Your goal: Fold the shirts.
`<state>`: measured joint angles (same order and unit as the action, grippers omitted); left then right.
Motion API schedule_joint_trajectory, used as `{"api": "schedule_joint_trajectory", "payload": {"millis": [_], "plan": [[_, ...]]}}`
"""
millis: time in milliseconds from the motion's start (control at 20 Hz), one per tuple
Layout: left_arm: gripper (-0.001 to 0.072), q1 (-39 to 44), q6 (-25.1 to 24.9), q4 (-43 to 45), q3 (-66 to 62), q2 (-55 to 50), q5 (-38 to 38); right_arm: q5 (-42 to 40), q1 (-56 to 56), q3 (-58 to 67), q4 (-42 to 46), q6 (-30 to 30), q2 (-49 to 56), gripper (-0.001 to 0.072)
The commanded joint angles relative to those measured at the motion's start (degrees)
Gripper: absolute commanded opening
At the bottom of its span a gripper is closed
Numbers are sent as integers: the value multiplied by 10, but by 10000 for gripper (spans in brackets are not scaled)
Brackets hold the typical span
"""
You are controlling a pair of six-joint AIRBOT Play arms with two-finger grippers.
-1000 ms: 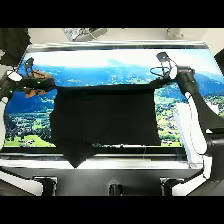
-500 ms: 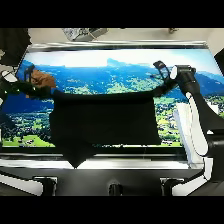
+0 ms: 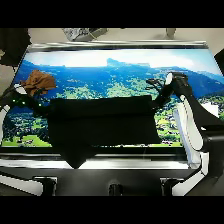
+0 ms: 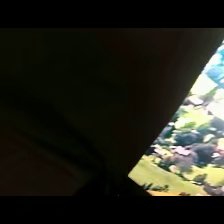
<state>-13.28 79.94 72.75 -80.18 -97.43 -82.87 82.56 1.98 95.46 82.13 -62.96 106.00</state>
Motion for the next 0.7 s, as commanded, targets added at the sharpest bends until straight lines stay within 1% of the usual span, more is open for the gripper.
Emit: {"api": "schedule_joint_trajectory", "payload": {"millis": [0, 50, 100, 150, 200, 300, 350, 400, 500, 600, 650], "plan": [[182, -9, 3, -5, -11, 1, -14, 26, 0, 0, -12, -1, -10, 335], [335, -14, 3, -7, -28, 2, -28, 39, -2, 1, -3, 12, -24, 430], [451, -22, 7, -7, -45, 5, -42, 53, -10, 1, -3, 24, -39, 442], [474, -30, 7, -7, -56, 14, -56, 73, -28, 1, -10, 24, -55, 453], [474, -38, 7, -7, -55, 26, -67, 102, -50, 1, -22, 24, -70, 481], [472, -56, 7, -7, -21, 64, -77, 150, -100, -3, -45, 24, -93, 482], [471, -65, 6, -7, 24, 93, -72, 159, -117, -16, -46, 25, -106, 482], [470, -71, 4, -7, 83, 123, -59, 155, -126, -36, -45, 32, -119, 482], [469, -80, 0, -8, 233, 194, -20, 121, -128, -95, -42, 43, -148, 483], [469, -81, -15, -13, 367, 257, 17, 87, -128, -150, -55, 48, -163, 483], [469, -81, -22, -22, 418, 283, 31, 85, -128, -170, -56, 55, -164, 483]]}}
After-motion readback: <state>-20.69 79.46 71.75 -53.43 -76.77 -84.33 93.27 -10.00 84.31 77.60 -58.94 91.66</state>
